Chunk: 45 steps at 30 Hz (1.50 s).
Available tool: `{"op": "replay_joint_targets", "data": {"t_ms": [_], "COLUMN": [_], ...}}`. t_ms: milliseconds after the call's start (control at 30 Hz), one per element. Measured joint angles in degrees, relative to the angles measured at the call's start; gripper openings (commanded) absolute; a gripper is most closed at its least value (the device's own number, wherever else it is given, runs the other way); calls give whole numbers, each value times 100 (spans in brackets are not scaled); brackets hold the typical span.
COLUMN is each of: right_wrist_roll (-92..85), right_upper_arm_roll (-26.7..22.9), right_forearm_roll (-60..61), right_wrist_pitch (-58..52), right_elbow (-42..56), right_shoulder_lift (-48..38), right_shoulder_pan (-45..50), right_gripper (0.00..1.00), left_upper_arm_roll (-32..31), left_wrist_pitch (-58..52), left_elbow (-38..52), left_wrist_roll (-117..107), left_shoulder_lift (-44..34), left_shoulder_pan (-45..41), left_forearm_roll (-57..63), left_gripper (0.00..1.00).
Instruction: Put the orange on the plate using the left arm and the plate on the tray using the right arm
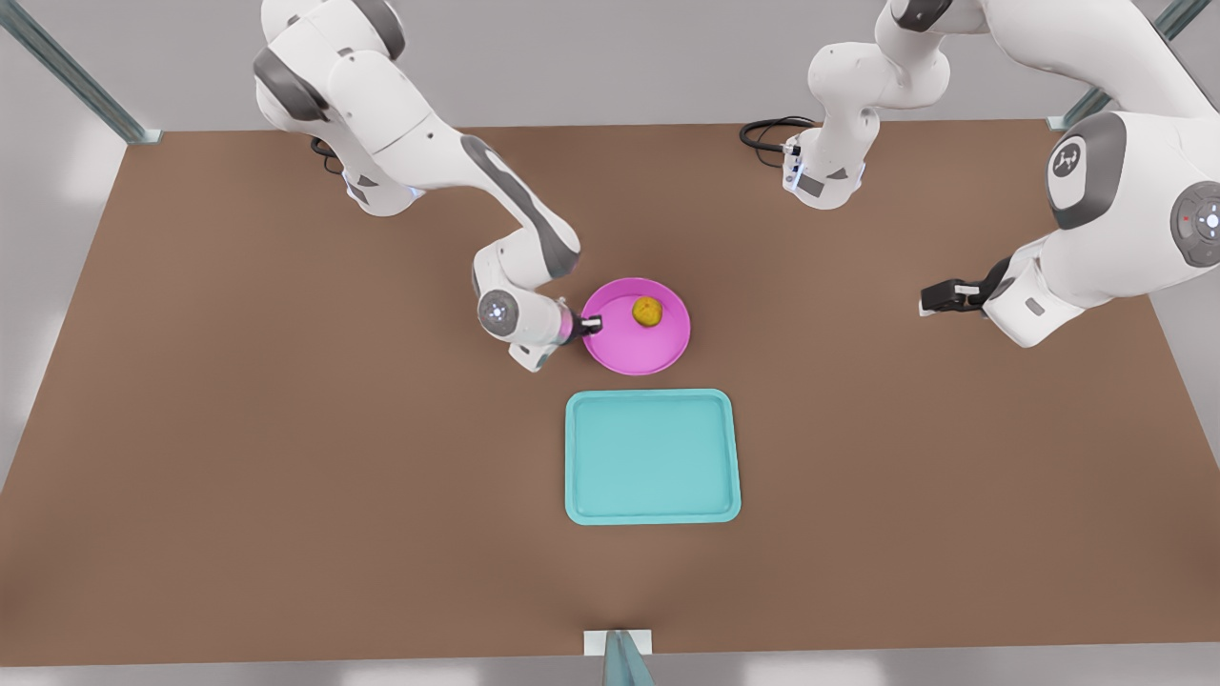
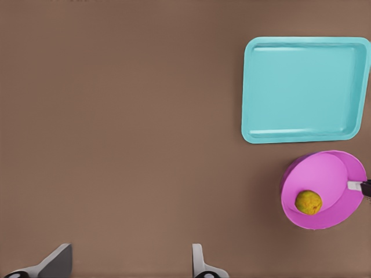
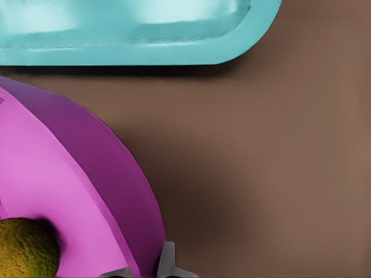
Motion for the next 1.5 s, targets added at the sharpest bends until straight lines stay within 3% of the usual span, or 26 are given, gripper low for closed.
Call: {"op": "replay_joint_targets", "data": {"t_ms": [200, 400, 733, 767, 800, 1133, 1233, 1367, 1500], "right_wrist_roll": [-14, -9, 16, 25, 33, 64, 82, 0, -115], "right_upper_arm_roll": [-55, -77, -77, -77, -77, -199, -390, -741, -819], "right_forearm_roll": [64, 43, 30, 18, 7, -92, -702, -2724, -3574], "right_wrist_pitch": [-341, -873, -1048, -1057, -1069, -1148, -1753, -3885, -5236], "right_elbow": [1521, 3340, 3823, 3827, 3837, 3847, 3776, 3646, 2841], "right_shoulder_lift": [706, 1833, 2280, 2284, 2297, 2235, 1523, -884, -2718], "right_shoulder_pan": [-1043, -1095, -773, -770, -775, -851, -989, -1888, -2546], "right_gripper": [21, 21, 21, 69, 100, 100, 100, 100, 100], "left_upper_arm_roll": [0, 0, 70, 70, 70, 254, 322, 518, 567], "left_wrist_pitch": [-13, -126, -311, -318, -322, -518, -601, -608, -554], "left_elbow": [72, 101, 117, 117, 117, 321, 366, 422, 406], "left_wrist_roll": [5, 2, 12, 13, 14, 24, 26, 32, 45], "left_shoulder_lift": [-29, -41, -39, -40, -41, 16, -37, 47, 253], "left_shoulder_pan": [-7, -7, 4, 3, 2, -13, 21, 14, 35], "left_forearm_roll": [35, 51, 14, 16, 14, 18, 15, -2, 1], "left_gripper": [100, 100, 100, 100, 100, 100, 100, 100, 100]}}
